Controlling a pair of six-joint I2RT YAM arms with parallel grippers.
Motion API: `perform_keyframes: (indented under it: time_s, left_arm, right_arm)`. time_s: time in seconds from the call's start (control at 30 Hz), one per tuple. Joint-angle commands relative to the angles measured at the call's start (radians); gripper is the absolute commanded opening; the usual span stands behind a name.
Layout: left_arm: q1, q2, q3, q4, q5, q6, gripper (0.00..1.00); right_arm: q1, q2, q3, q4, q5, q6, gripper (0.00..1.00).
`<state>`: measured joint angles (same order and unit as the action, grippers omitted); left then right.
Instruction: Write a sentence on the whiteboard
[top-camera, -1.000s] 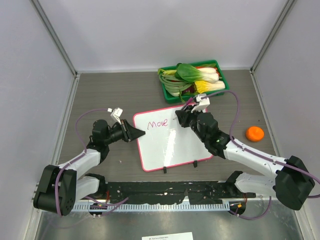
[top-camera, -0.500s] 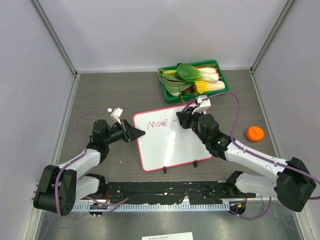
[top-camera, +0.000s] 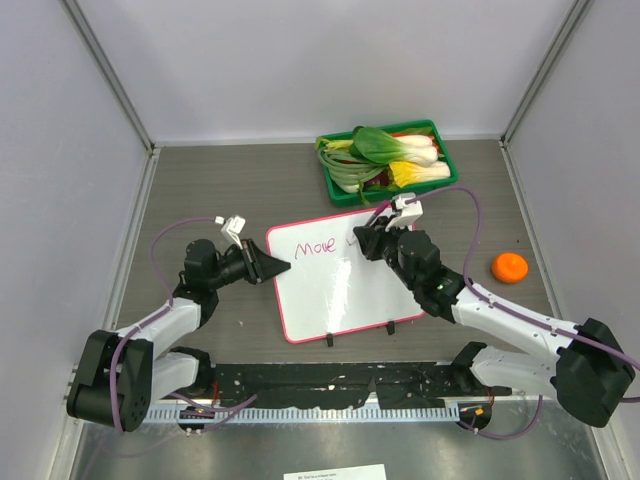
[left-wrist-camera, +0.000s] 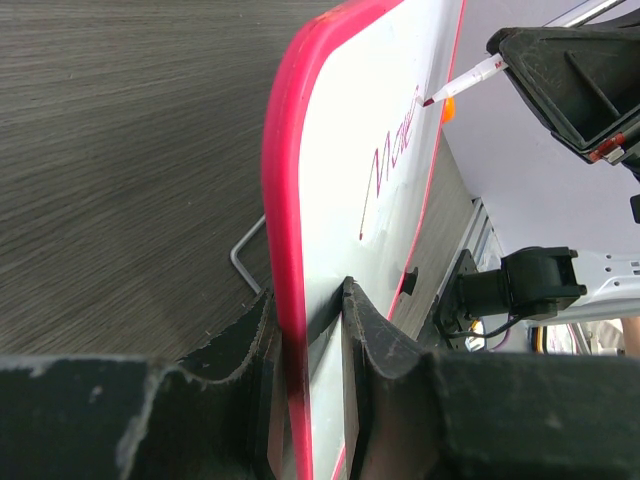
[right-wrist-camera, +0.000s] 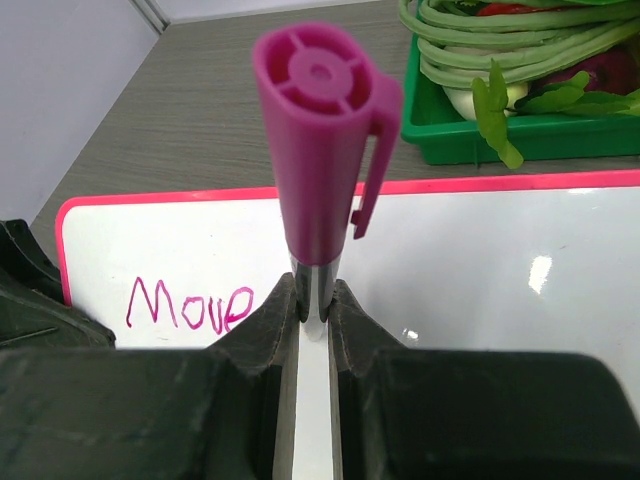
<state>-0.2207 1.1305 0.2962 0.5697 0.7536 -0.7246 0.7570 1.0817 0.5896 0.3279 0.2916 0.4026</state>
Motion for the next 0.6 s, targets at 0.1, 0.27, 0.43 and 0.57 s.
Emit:
perform_keyframes:
  time_s: [0.1,0.27,0.43,0.57]
  left_arm:
    - [-0.003,0.002,-0.019,-0.047,-0.088,0.116,0.00]
    - [-0.003,0.005,-0.017,-0.047,-0.085,0.114,0.00]
    - [-0.002,0.002,-0.019,-0.050,-0.086,0.117,0.00]
    - [-0.002,0.002,-0.017,-0.051,-0.085,0.119,0.00]
  right_arm:
    - [-0.002,0.014,0.026,0.017,0.032,-0.010,0.01]
    - [-0.008,0.030,0.056,0.019,0.057,-0.018,0.01]
    - [-0.015,0.043,0.082,0.020,0.069,-0.016,0.01]
    - [-0.018,0.050,0.093,0.017,0.080,-0.018,0.01]
